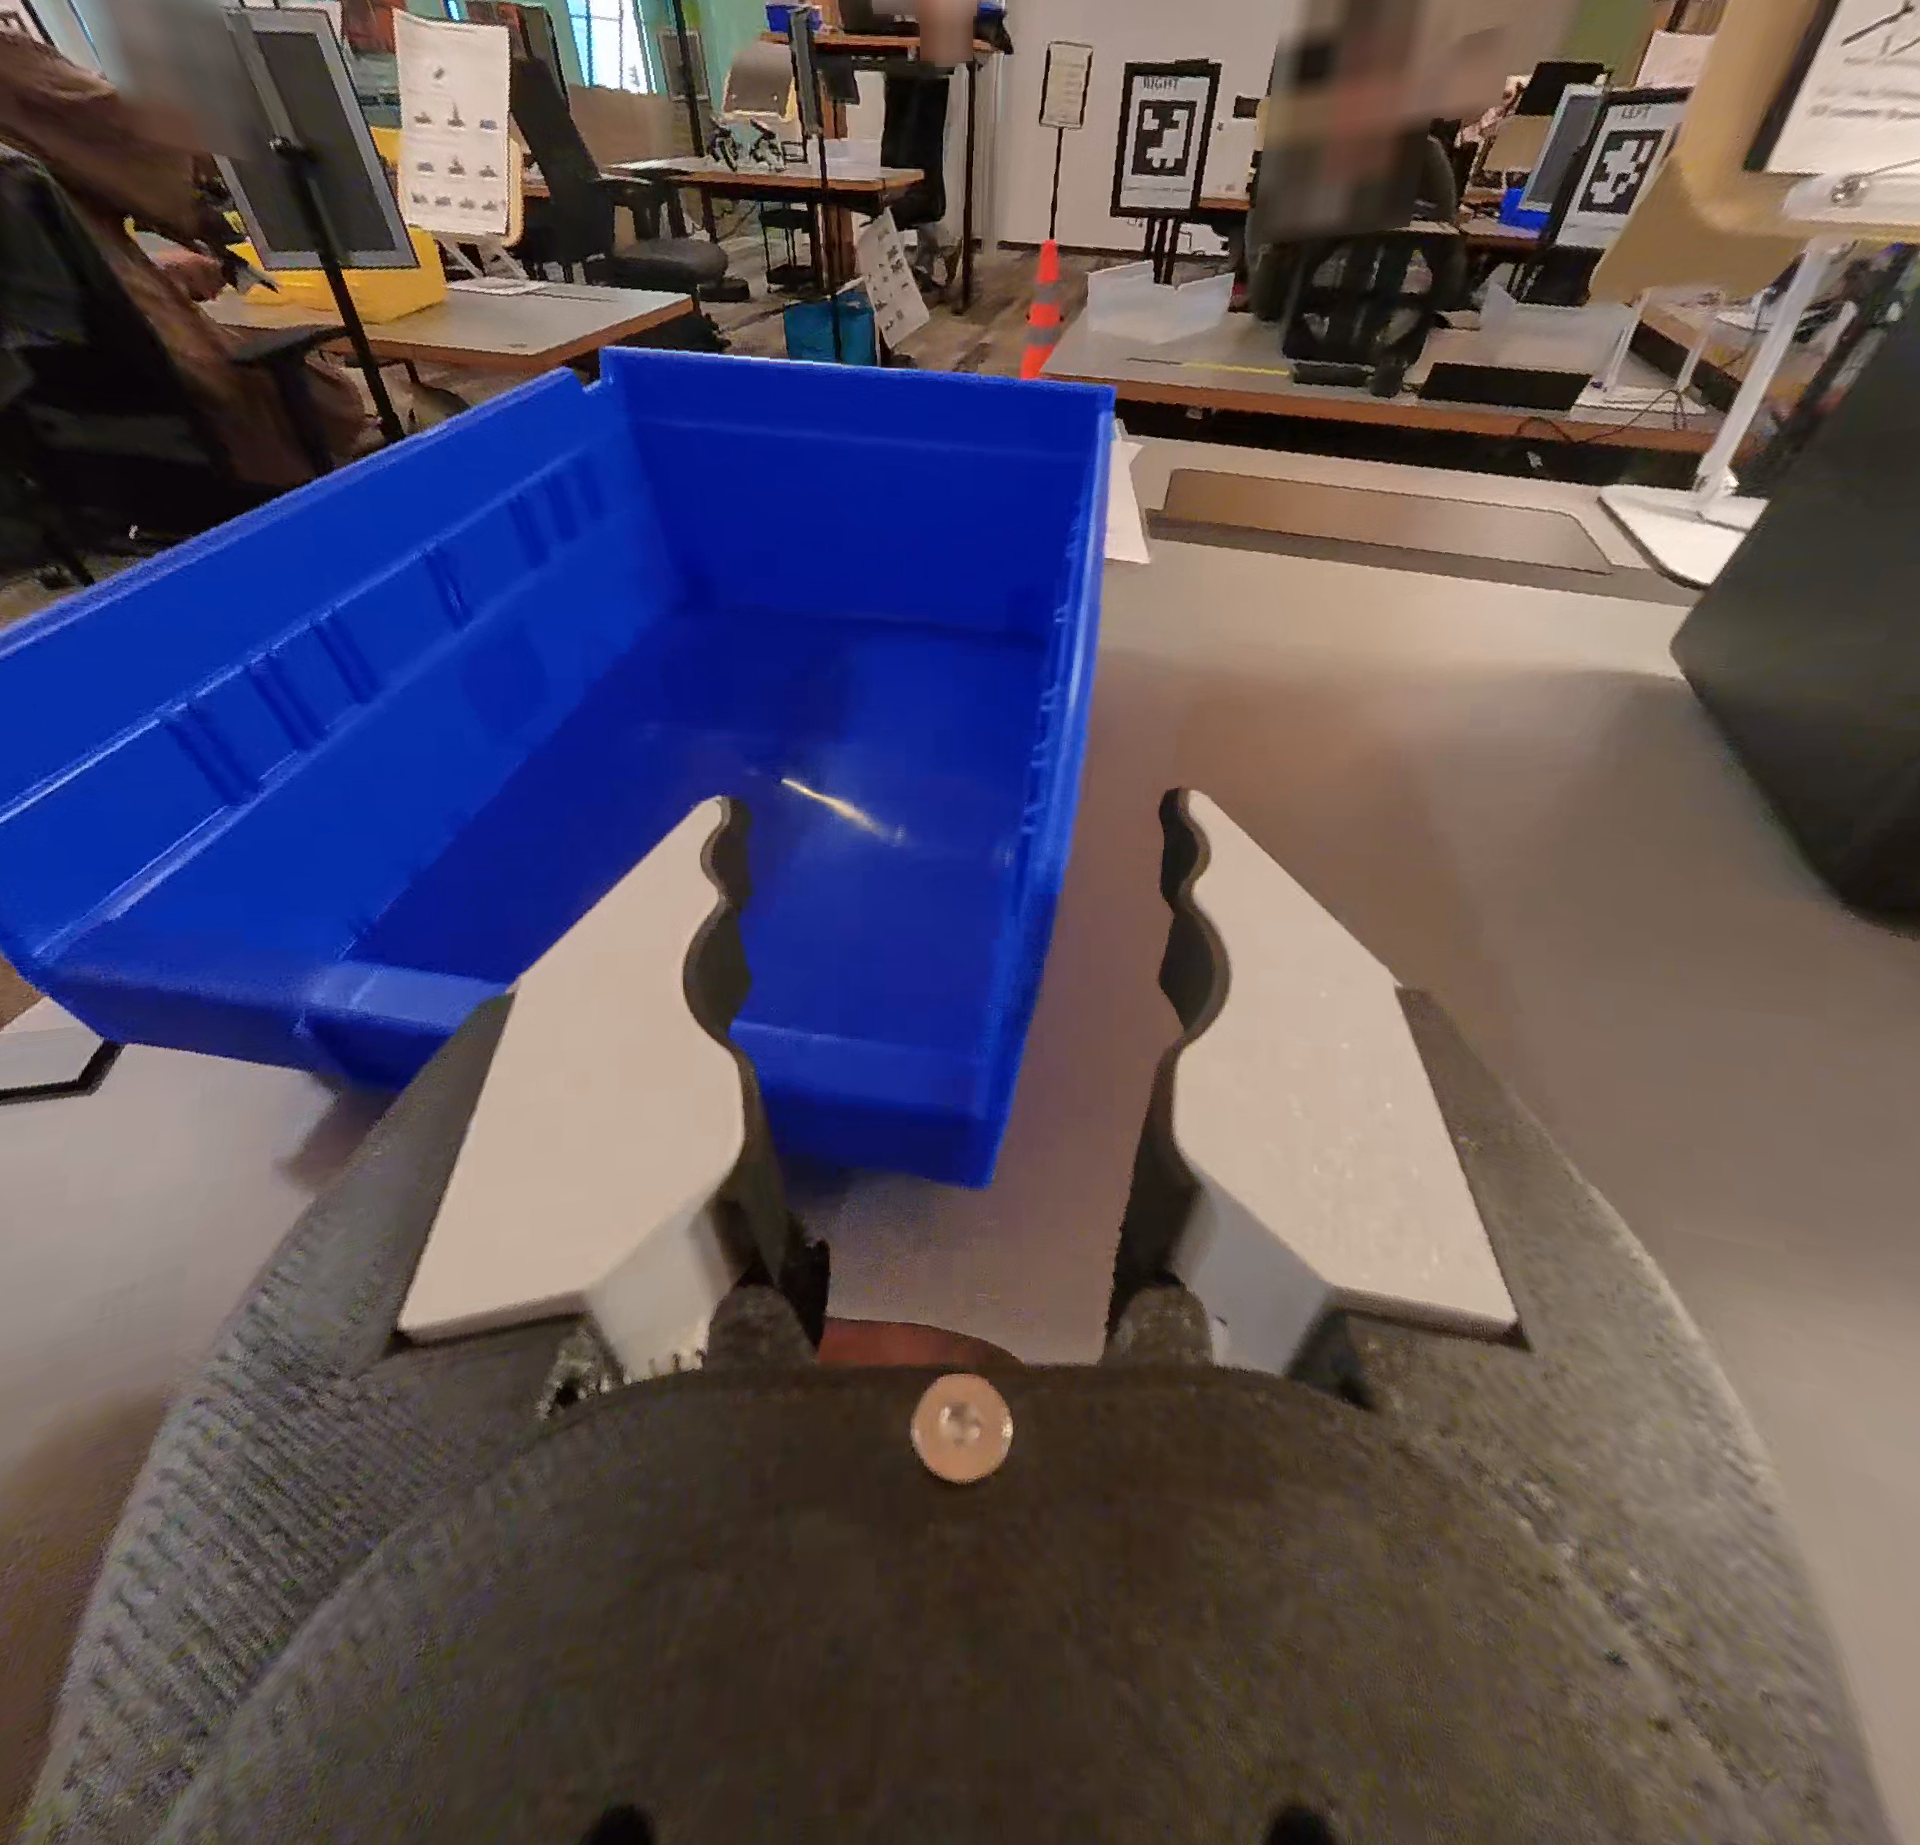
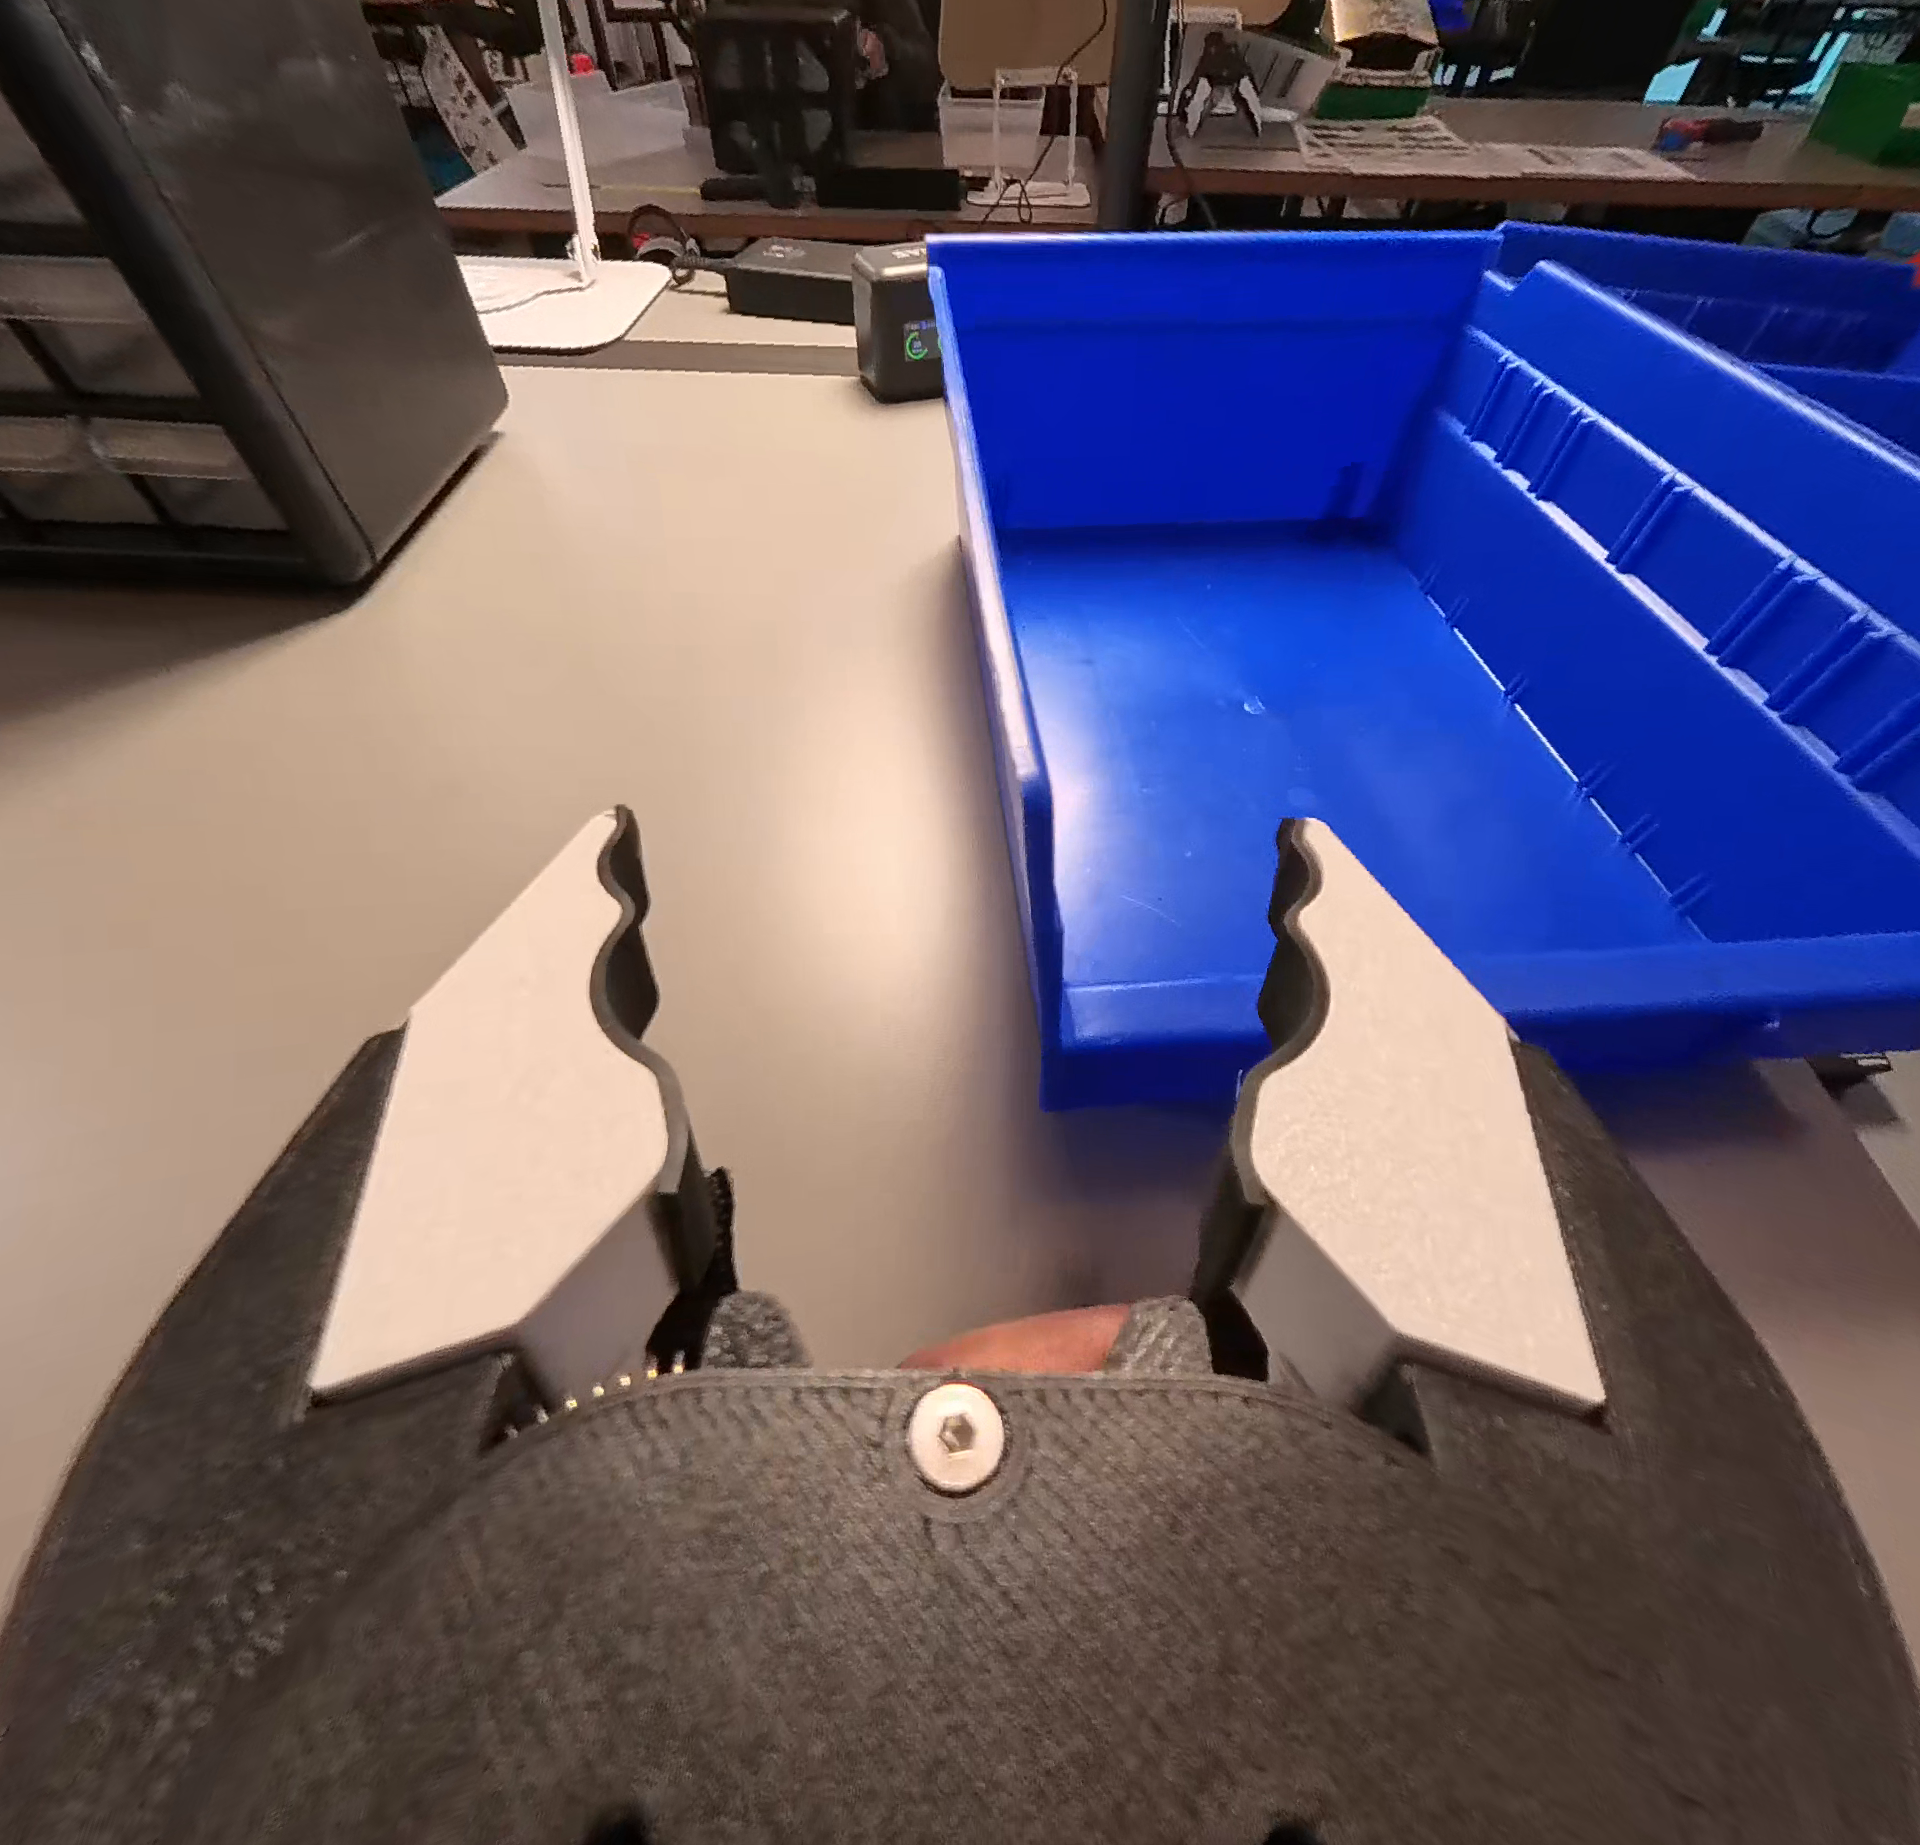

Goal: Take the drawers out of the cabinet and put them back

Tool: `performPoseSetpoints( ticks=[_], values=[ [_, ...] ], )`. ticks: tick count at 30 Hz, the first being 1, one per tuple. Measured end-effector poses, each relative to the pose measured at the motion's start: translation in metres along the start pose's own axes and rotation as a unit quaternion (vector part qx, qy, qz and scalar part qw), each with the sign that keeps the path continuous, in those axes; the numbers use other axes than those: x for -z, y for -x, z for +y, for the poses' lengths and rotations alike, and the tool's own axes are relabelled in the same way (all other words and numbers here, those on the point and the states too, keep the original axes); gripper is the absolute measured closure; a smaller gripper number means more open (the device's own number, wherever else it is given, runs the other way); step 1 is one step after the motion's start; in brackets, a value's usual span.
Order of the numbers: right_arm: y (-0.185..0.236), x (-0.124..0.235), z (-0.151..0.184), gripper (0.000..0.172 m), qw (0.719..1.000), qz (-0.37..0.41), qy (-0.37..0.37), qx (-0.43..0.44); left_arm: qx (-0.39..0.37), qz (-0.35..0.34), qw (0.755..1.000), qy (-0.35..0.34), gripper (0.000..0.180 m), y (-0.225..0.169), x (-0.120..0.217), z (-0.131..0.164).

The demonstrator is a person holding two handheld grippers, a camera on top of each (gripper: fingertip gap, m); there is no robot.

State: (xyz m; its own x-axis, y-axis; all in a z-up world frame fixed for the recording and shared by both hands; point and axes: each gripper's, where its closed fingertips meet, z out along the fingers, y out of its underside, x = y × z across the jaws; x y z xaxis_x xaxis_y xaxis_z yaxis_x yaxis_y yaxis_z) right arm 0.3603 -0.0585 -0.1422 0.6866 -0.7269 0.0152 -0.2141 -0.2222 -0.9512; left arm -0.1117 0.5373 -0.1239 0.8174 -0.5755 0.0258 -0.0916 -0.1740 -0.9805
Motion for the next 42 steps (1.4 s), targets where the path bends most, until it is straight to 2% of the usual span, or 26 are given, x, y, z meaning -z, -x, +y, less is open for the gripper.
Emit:
performPoseSetpoints(
  ticks=[4, 11, 15, 17, 19, 21, 30, 35, 42],
  values=[
    [-0.008, -0.005, 0.000, 0.046, 1.000, 0.008, 0.000, -0.004, 0.009, 0.001, 1.000, 0.005, 0.106, 0.005, -0.010, 0.000],
    [-0.009, -0.015, -0.002, 0.048, 1.000, 0.003, 0.002, -0.010, -0.025, 0.000, 0.999, 0.023, 0.119, 0.003, -0.021, 0.004],
    [-0.003, -0.024, -0.002, 0.060, 1.000, -0.009, 0.011, -0.002, -0.050, 0.000, 0.998, 0.023, 0.136, 0.005, -0.028, 0.004],
    [-0.006, -0.026, -0.002, 0.085, 1.000, 0.001, 0.013, 0.006, -0.079, 0.005, 0.997, 0.018, 0.151, 0.002, -0.030, 0.004],
    [-0.006, -0.025, -0.003, 0.130, 1.000, -0.002, 0.008, 0.006, -0.114, 0.016, 0.993, 0.013, 0.173, -0.005, -0.028, 0.004],
    [-0.009, -0.022, -0.004, 0.165, 1.000, 0.007, 0.002, -0.002, -0.127, 0.027, 0.991, 0.008, 0.178, -0.011, -0.024, 0.004],
    [0.005, 0.013, 0.007, 0.166, 1.000, -0.018, 0.002, 0.006, -0.125, 0.119, 0.985, 0.012, 0.179, -0.059, 0.015, 0.008],
    [0.029, 0.043, 0.016, 0.166, 0.998, -0.060, 0.000, 0.025, -0.129, 0.199, 0.972, -0.010, 0.179, -0.091, 0.073, 0.009],
    [0.067, 0.080, 0.030, 0.165, 0.988, -0.142, 0.027, 0.063, -0.106, 0.336, 0.936, -0.029, 0.180, -0.128, 0.163, 0.005]
  ],
)
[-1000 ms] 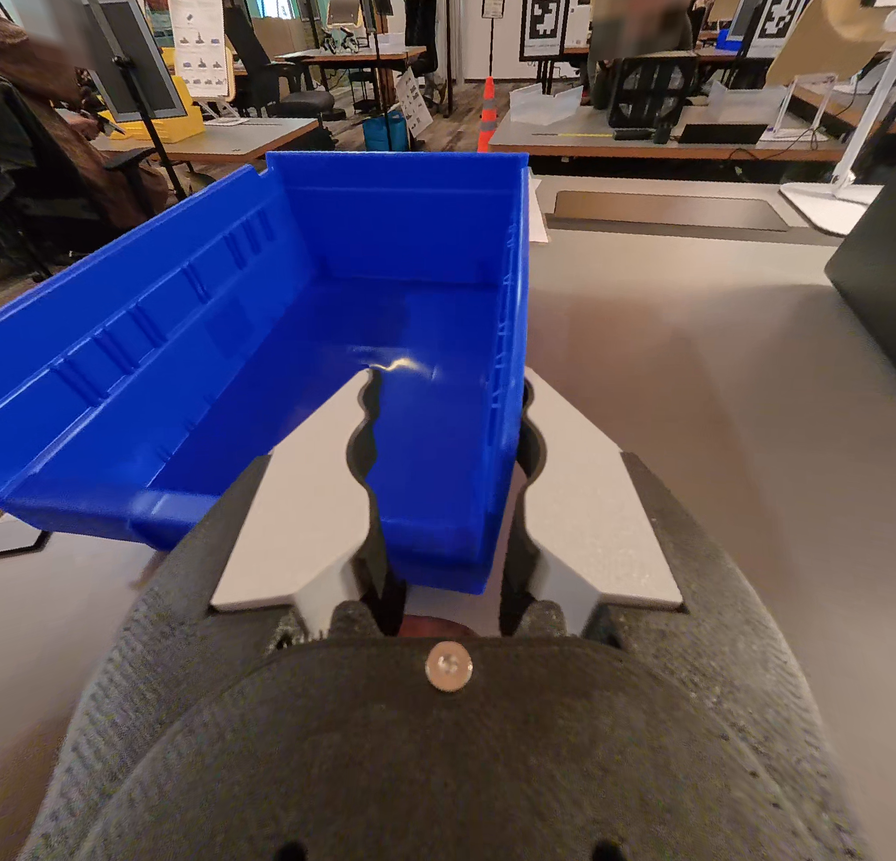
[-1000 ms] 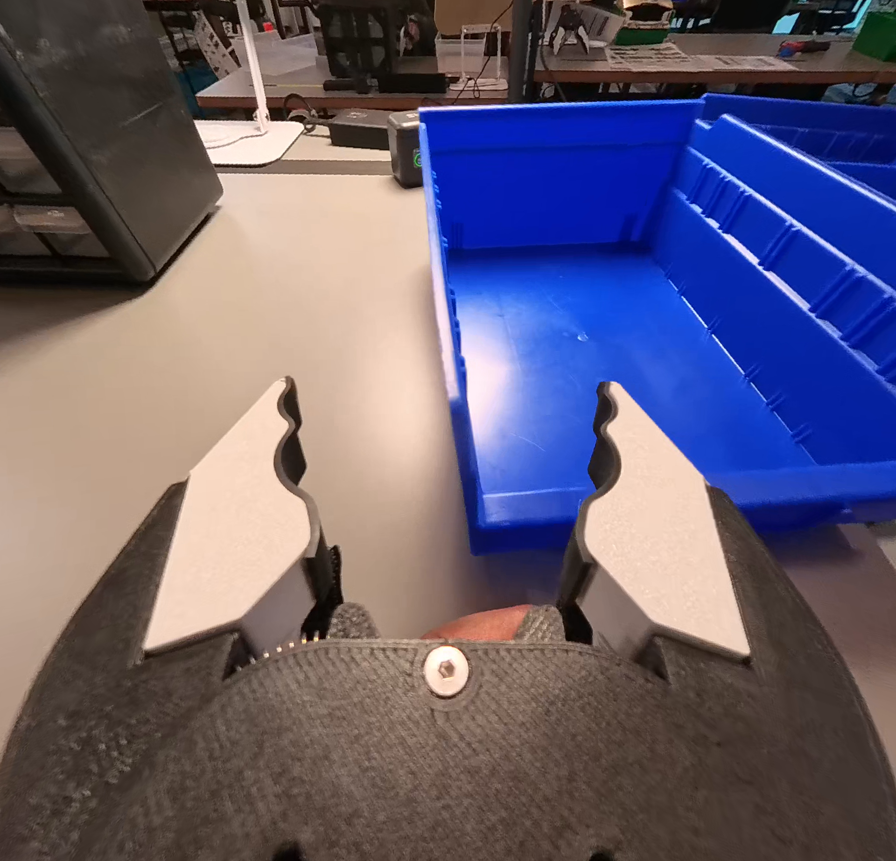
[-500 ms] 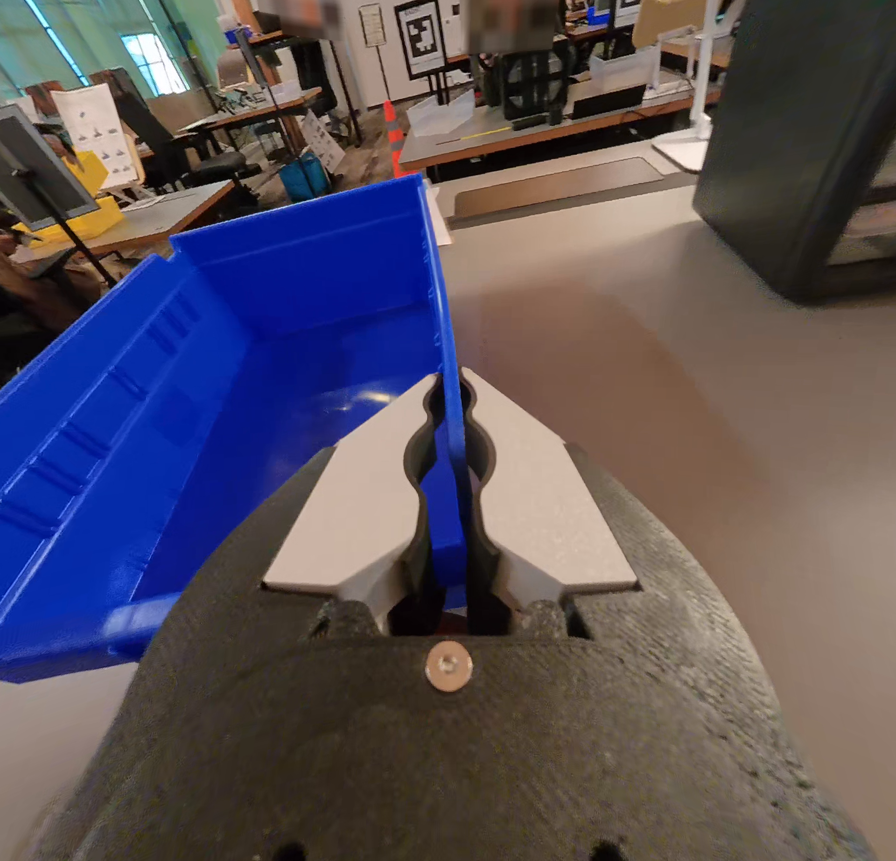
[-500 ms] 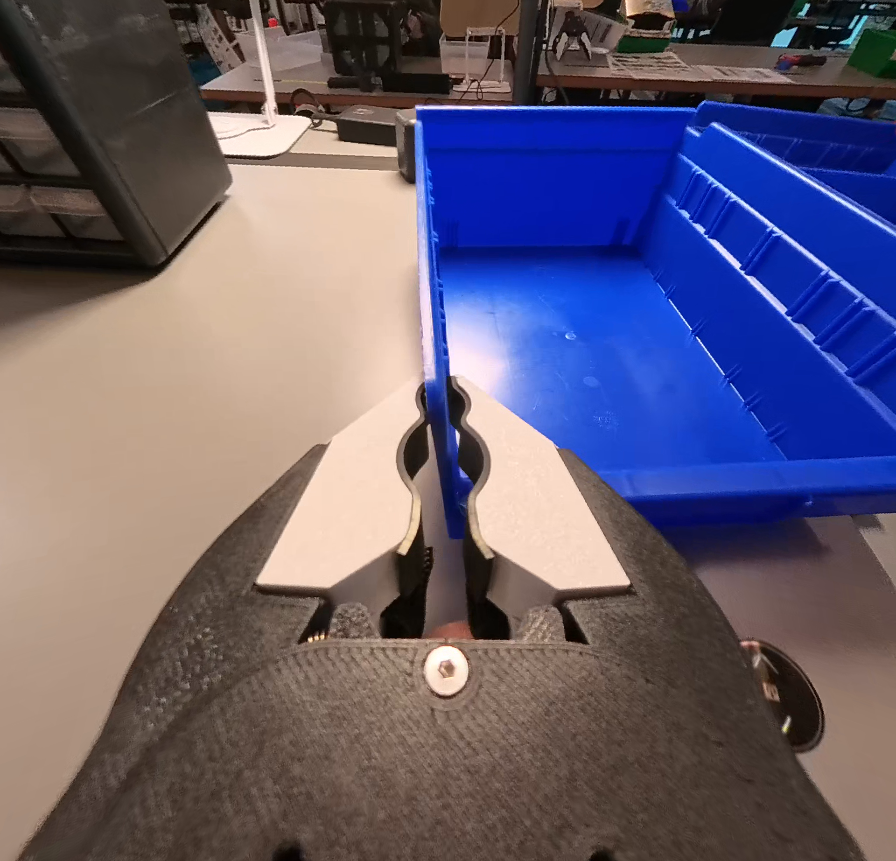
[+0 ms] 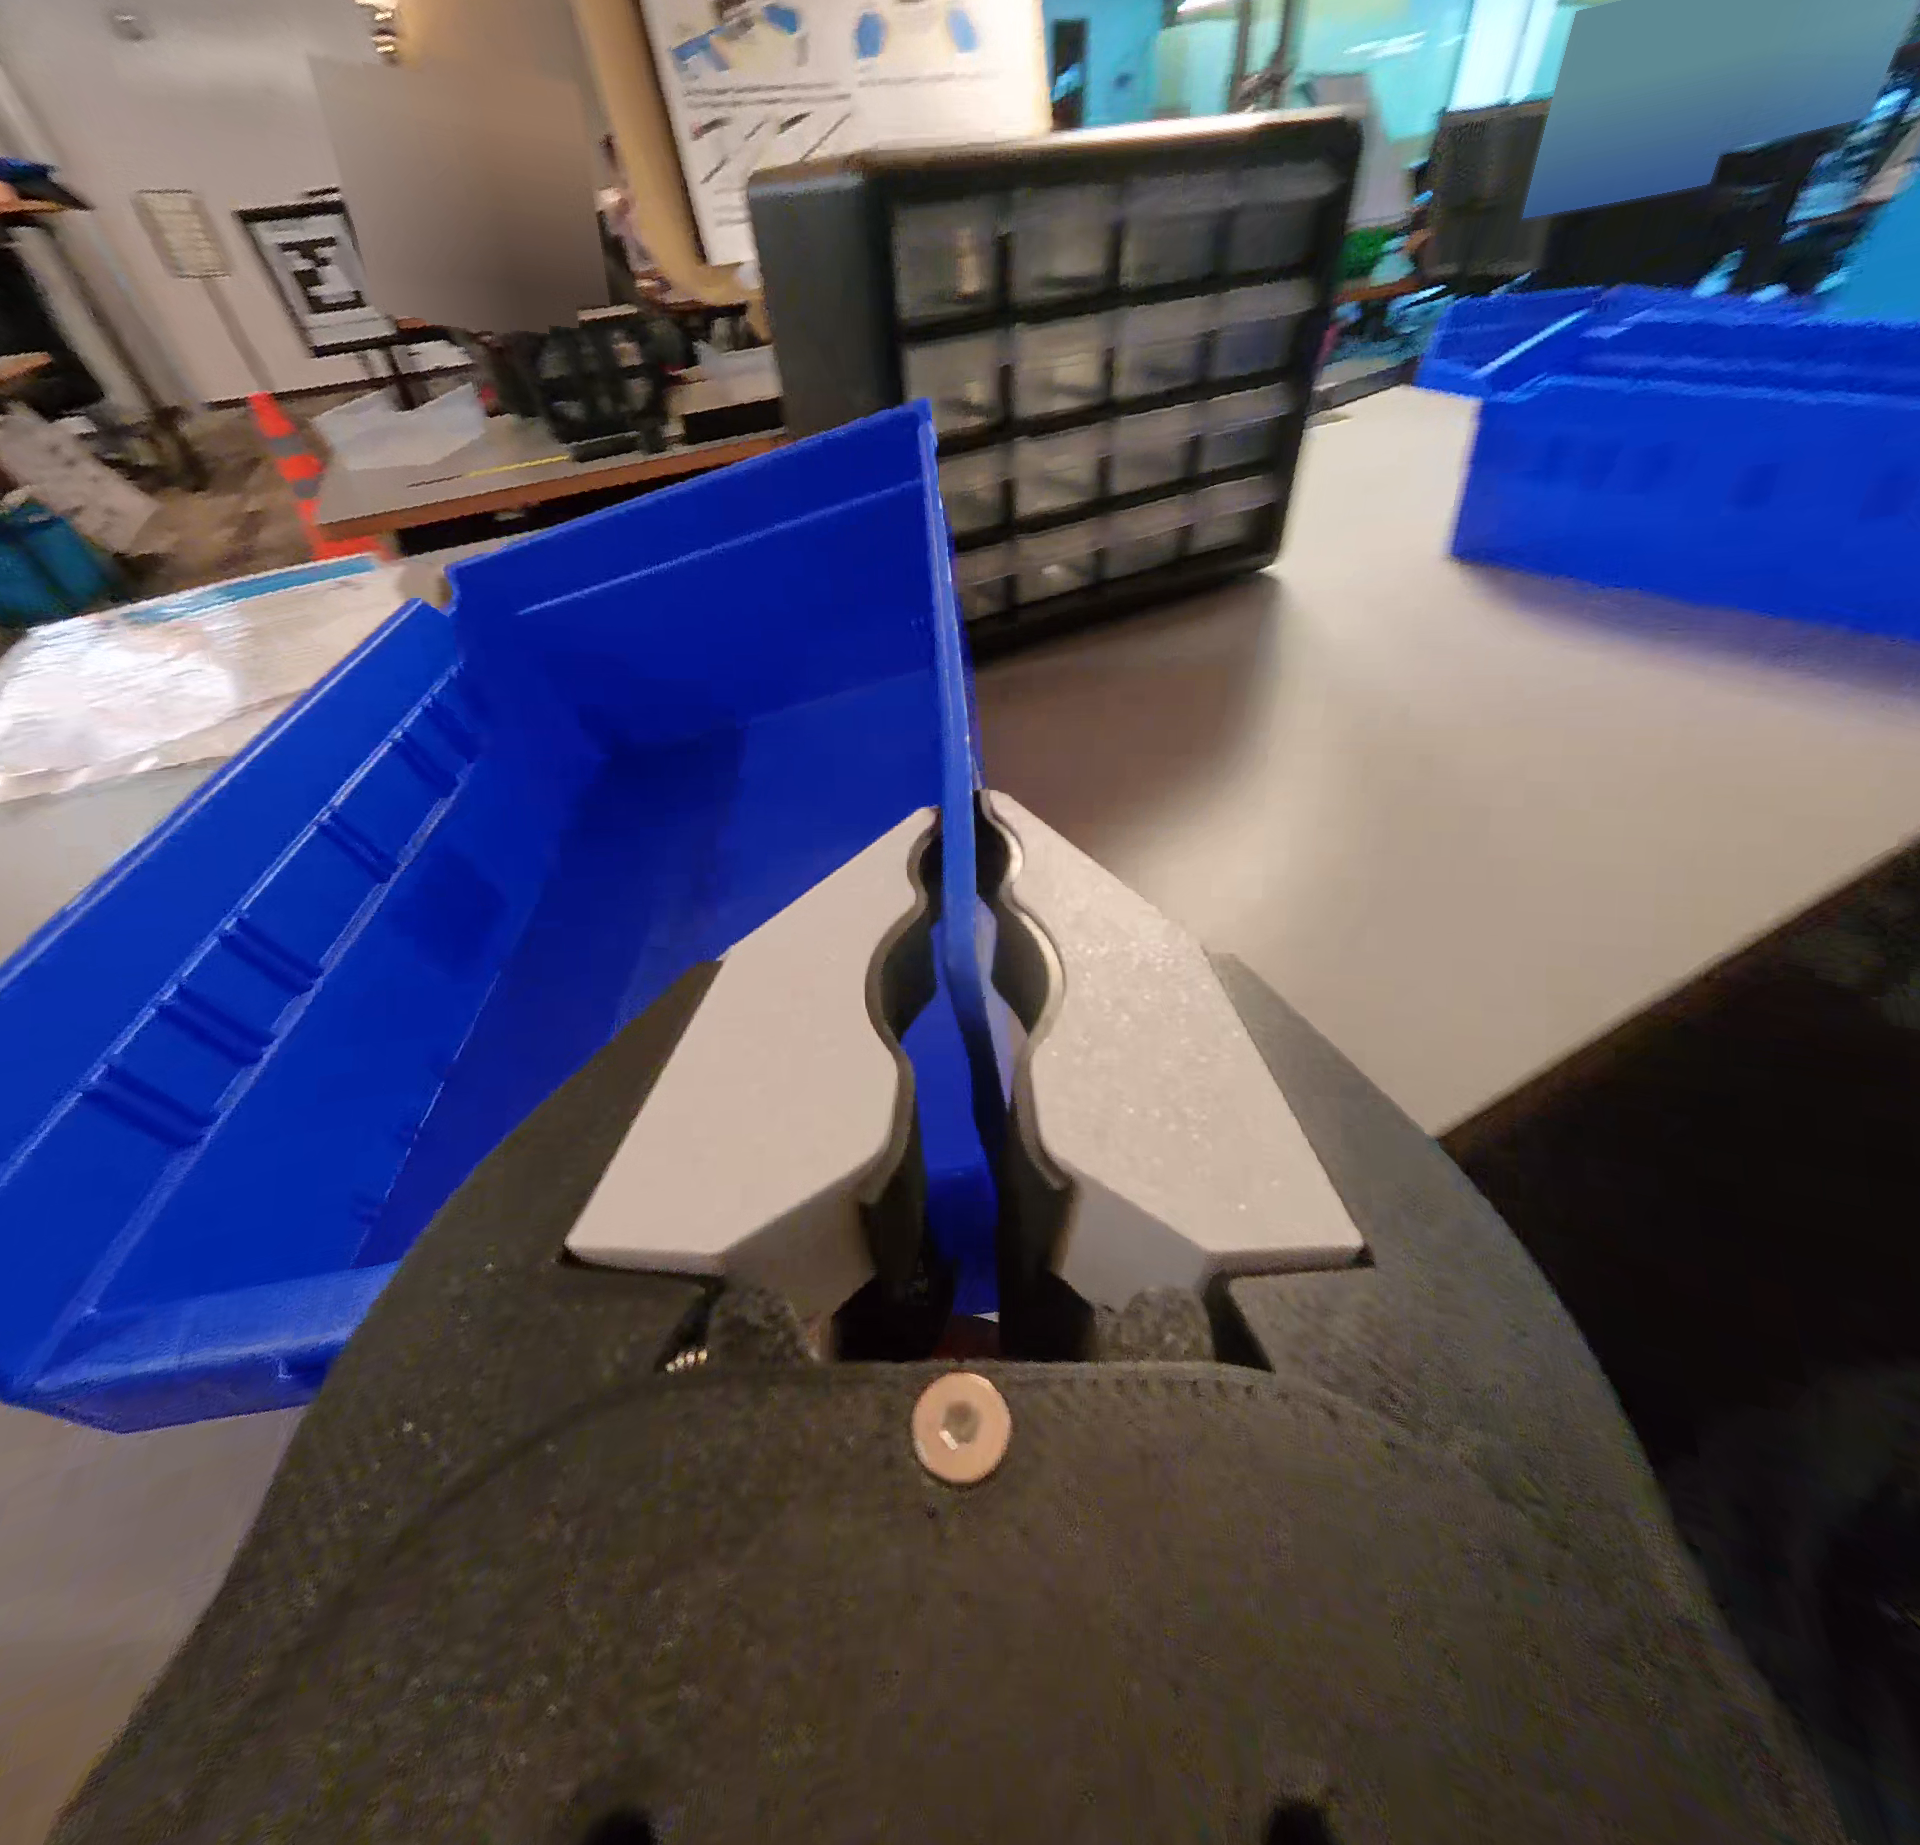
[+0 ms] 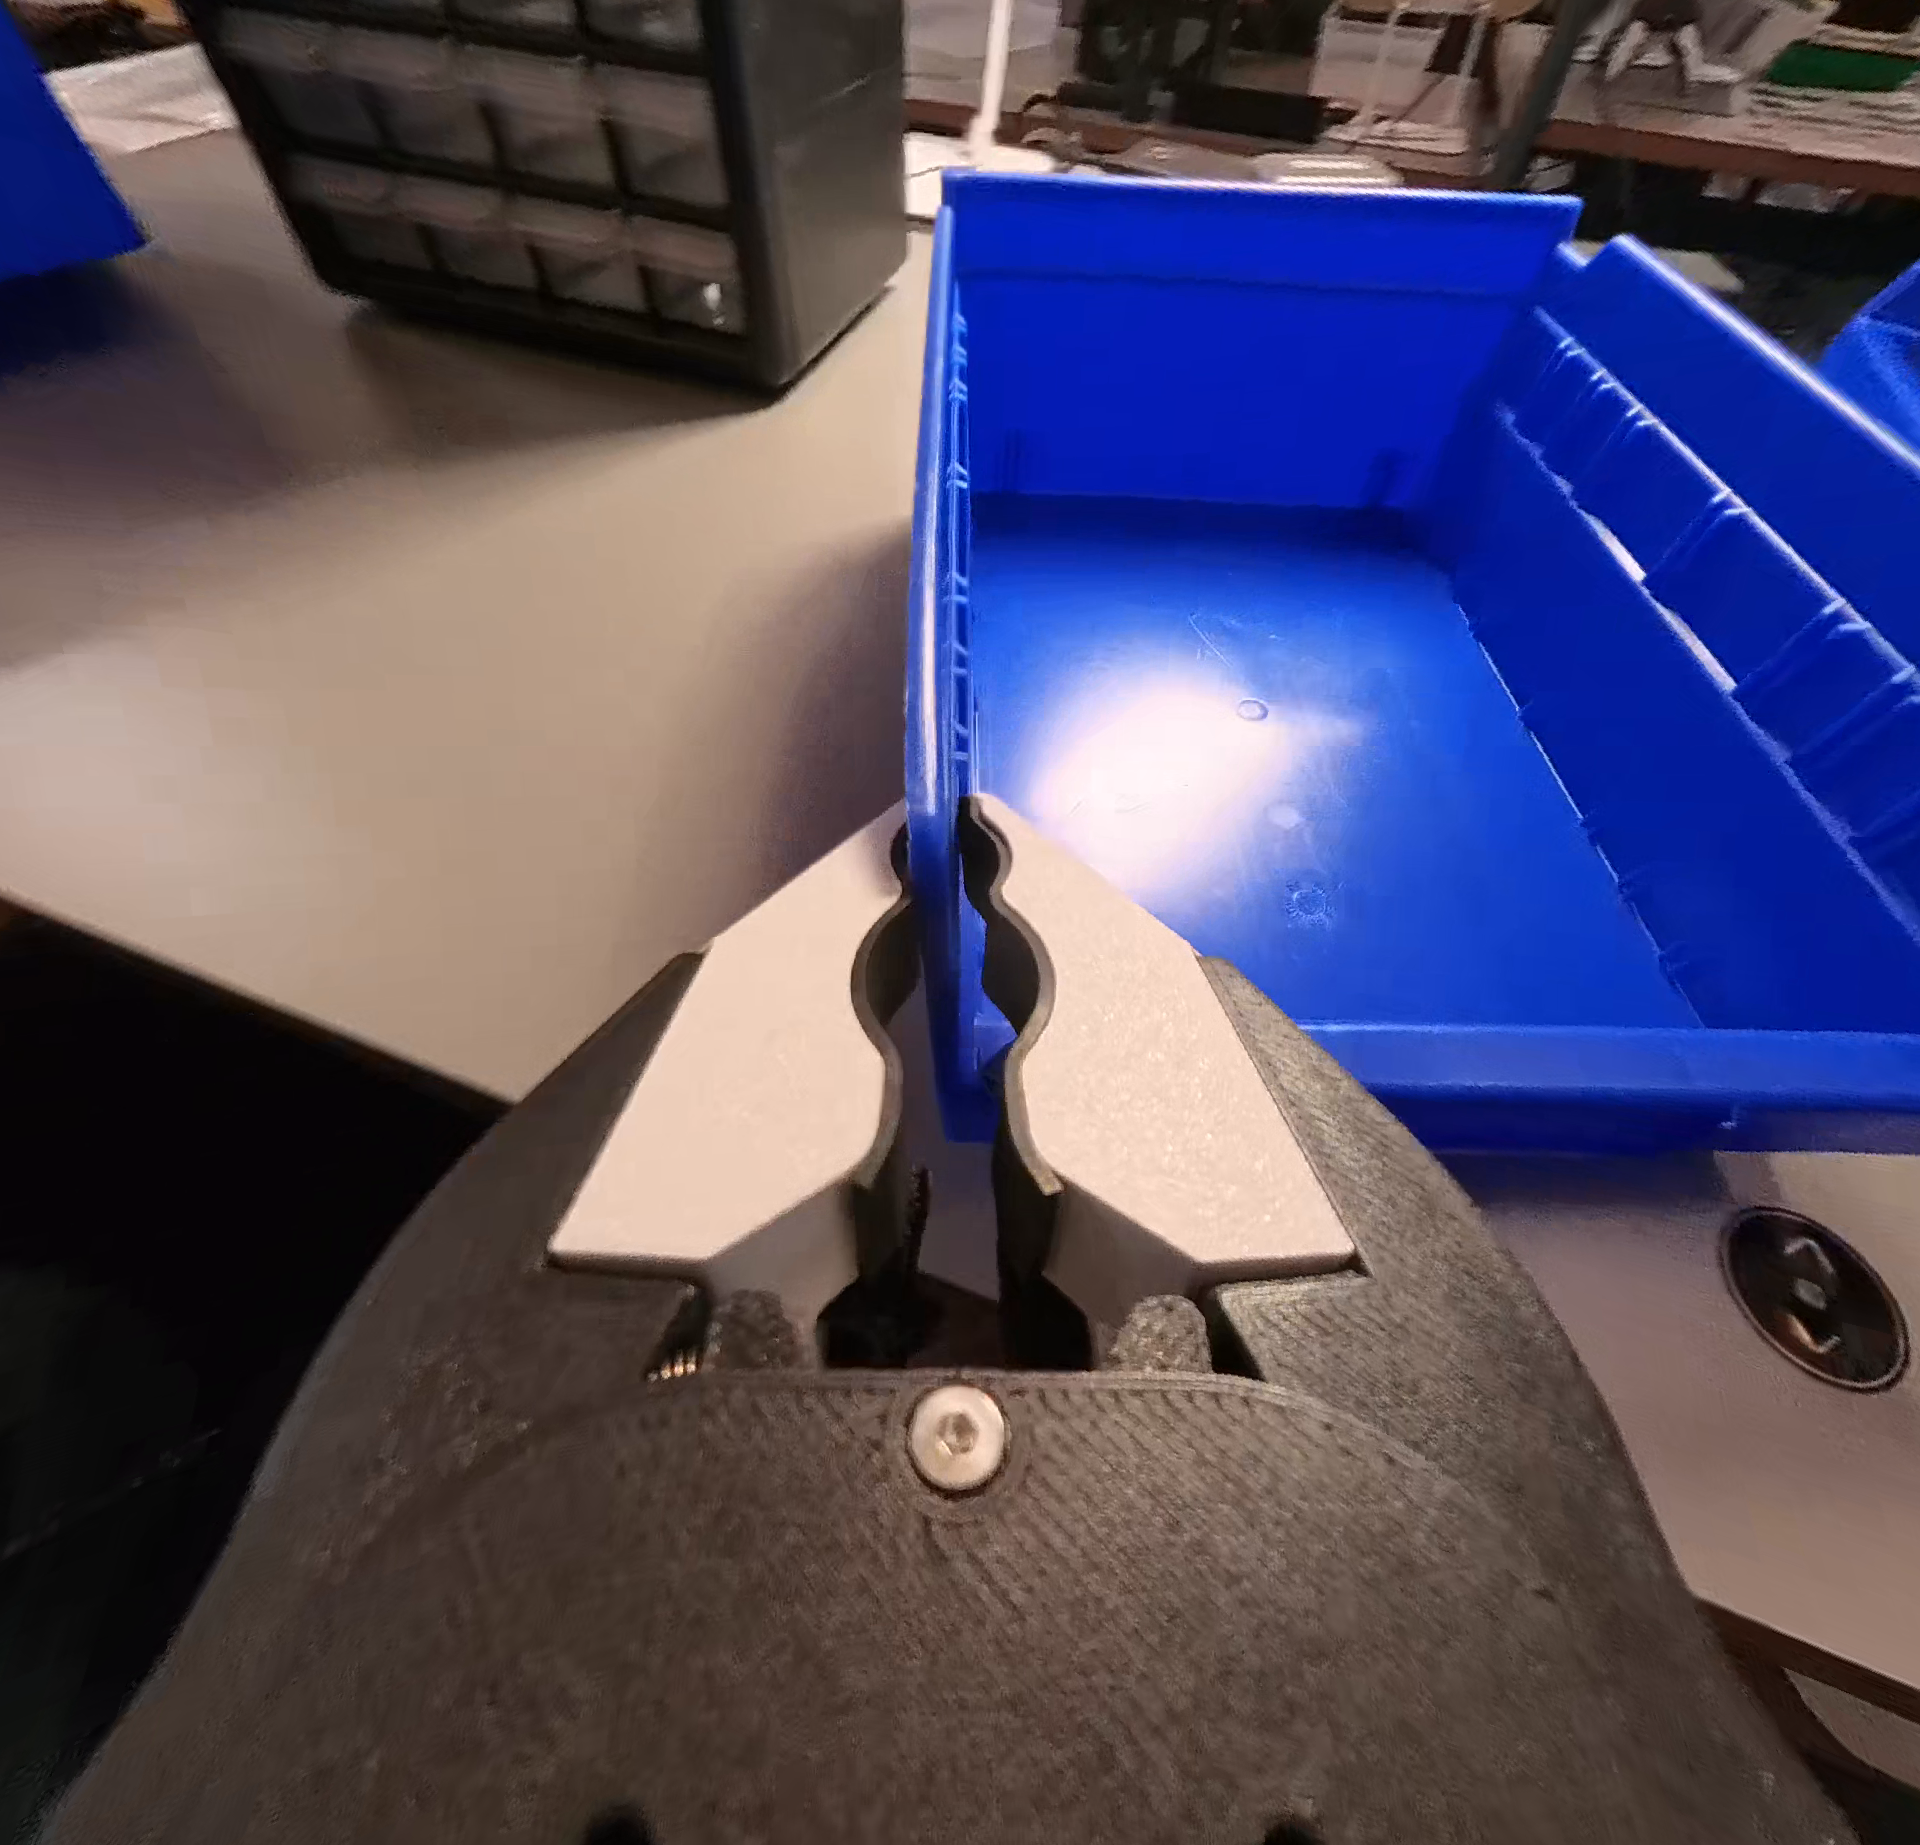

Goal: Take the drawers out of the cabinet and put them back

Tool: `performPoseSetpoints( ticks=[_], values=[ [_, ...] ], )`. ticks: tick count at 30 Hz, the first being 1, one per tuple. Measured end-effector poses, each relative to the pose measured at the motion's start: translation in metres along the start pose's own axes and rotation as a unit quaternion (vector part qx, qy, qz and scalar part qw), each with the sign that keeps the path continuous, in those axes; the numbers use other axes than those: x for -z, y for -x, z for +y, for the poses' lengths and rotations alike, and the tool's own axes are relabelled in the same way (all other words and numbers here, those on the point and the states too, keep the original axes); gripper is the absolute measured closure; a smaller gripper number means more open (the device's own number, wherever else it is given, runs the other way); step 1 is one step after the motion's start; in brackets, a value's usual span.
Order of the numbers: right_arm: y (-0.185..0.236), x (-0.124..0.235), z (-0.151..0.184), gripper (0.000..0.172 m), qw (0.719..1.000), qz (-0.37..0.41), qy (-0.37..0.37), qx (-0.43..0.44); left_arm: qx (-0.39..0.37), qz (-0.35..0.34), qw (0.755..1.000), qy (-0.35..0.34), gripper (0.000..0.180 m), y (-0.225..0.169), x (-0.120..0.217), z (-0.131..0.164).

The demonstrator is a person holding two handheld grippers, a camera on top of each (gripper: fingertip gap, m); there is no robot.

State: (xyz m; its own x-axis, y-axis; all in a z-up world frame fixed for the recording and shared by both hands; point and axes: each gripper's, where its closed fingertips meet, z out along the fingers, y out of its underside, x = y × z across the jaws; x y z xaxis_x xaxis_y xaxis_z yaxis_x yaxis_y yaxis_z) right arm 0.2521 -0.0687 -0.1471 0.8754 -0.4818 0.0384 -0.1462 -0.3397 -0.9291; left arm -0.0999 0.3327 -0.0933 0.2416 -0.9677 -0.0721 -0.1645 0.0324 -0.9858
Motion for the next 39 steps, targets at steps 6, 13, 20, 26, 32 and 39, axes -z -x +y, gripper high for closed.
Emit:
performPoseSetpoints(
  ticks=[6, 13, 20, 26, 32, 39],
  values=[
    [0.048, 0.015, 0.002, 0.163, 0.994, -0.097, 0.005, 0.041, 0.042, 0.097, 0.994, -0.038, 0.180, -0.045, 0.042, -0.024],
    [0.106, 0.031, 0.006, 0.165, 0.967, -0.246, -0.003, 0.071, 0.037, 0.197, 0.975, -0.095, 0.180, -0.088, 0.076, -0.057],
    [0.155, 0.034, 0.007, 0.164, 0.934, -0.343, -0.012, 0.093, 0.007, 0.243, 0.957, -0.160, 0.180, -0.118, 0.099, -0.106],
    [0.190, 0.014, -0.003, 0.164, 0.916, -0.382, -0.021, 0.122, -0.065, 0.234, 0.954, -0.175, 0.179, -0.150, 0.066, -0.128],
    [0.217, -0.005, -0.013, 0.164, 0.904, -0.412, -0.024, 0.110, -0.097, 0.244, 0.951, -0.165, 0.177, -0.189, -0.003, -0.123],
    [0.218, 0.006, -0.015, 0.151, 0.906, -0.409, -0.033, 0.107, -0.169, 0.217, 0.953, -0.125, 0.176, -0.223, -0.050, -0.100]
  ],
)
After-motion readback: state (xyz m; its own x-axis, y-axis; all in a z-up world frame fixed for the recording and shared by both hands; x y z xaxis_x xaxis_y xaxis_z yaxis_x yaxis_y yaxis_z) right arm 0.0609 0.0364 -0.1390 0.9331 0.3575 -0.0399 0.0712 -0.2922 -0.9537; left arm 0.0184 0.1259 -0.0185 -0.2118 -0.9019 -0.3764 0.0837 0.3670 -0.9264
